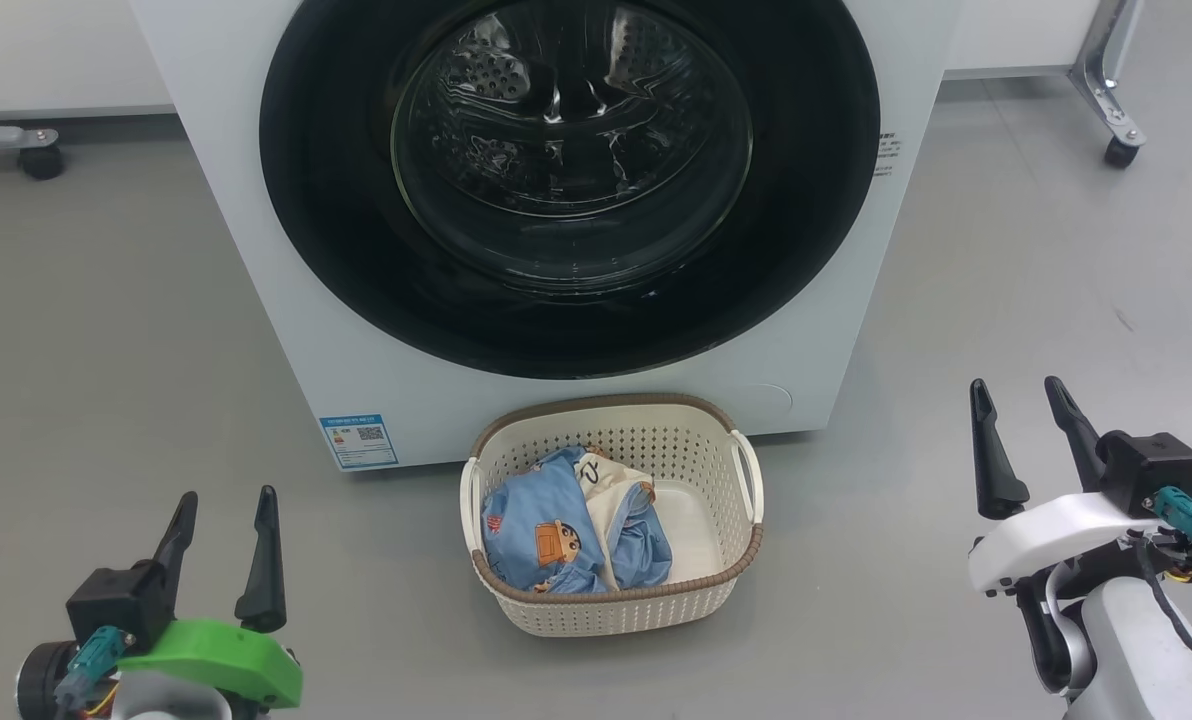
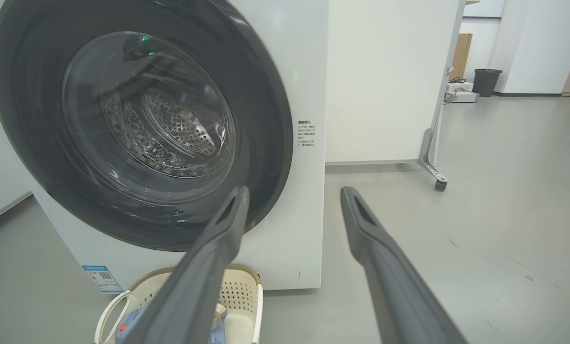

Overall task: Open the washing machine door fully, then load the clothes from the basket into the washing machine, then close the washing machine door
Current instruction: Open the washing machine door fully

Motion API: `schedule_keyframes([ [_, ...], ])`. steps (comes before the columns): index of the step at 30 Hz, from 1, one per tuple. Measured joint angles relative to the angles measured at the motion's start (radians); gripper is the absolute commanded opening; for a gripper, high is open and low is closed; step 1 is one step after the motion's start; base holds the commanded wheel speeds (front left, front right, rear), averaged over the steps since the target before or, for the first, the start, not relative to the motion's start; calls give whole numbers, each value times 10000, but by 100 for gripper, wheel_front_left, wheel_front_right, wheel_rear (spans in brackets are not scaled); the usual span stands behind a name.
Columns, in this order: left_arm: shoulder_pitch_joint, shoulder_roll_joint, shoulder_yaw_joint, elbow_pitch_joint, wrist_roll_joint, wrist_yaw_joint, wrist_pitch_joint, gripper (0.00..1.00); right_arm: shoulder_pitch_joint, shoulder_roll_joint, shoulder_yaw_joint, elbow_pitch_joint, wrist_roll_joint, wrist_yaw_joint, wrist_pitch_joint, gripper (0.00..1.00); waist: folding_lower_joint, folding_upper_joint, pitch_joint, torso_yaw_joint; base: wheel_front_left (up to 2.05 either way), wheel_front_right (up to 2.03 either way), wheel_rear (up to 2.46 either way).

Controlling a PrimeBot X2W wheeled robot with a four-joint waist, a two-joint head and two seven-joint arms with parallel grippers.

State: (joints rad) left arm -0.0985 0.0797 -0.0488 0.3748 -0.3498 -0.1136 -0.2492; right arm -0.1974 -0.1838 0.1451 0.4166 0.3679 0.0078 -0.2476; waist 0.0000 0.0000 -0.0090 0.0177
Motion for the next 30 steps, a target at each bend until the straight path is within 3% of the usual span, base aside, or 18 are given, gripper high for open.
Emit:
schedule_keyframes([
  [14, -30, -23, 100, 46, 42, -61, -2, 100, 12, 77, -142, 2, -100, 105, 0, 100, 0, 0, 36, 11, 54, 54, -107],
  [30, -139, -127, 458, -255, 82, -65, -29, 100, 15, 203, -339, -29, -190, 173, 0, 100, 0, 0, 135, 53, 85, 85, -170],
])
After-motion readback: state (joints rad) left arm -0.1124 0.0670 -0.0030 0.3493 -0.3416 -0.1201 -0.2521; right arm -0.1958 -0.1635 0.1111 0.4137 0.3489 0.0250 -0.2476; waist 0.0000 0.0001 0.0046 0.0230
